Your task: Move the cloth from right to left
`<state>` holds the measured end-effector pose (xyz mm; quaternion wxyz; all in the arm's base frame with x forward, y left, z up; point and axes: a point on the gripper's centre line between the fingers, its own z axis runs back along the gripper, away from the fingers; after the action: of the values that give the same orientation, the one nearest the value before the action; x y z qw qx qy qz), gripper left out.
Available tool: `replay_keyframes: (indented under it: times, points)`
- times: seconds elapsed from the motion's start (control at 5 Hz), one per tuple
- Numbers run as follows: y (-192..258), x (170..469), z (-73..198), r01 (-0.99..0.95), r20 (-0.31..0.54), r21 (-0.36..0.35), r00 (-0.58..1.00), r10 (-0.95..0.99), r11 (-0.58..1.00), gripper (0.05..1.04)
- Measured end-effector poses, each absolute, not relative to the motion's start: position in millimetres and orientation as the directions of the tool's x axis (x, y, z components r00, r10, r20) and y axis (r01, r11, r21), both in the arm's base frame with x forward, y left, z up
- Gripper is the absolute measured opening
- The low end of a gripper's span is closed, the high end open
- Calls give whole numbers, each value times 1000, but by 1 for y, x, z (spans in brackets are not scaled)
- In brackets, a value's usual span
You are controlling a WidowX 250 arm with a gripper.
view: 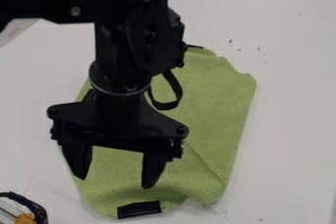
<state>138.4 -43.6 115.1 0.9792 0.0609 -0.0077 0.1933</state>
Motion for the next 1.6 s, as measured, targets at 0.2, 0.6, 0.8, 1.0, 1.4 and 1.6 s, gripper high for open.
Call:
replay_keyframes:
  times: [0.2, 0.6, 0.8, 1.0, 1.4, 1.6]
  points:
    - [-43, 137, 113, -378, 31, 126, 926, 377, 917, 1000]
    - [-24, 180, 92, -352, 71, 146, 936, 345, 925, 1000]
    - [-10, 223, 58, -320, 102, 79, 945, 312, 944, 1000]
    - [-7, 266, 38, -215, 101, 56, 973, 208, 975, 999]
    - [13, 287, 20, -196, 99, -14, 975, 197, 980, 999]
    - [19, 290, 9, -186, 56, -11, 981, 186, 983, 1000]
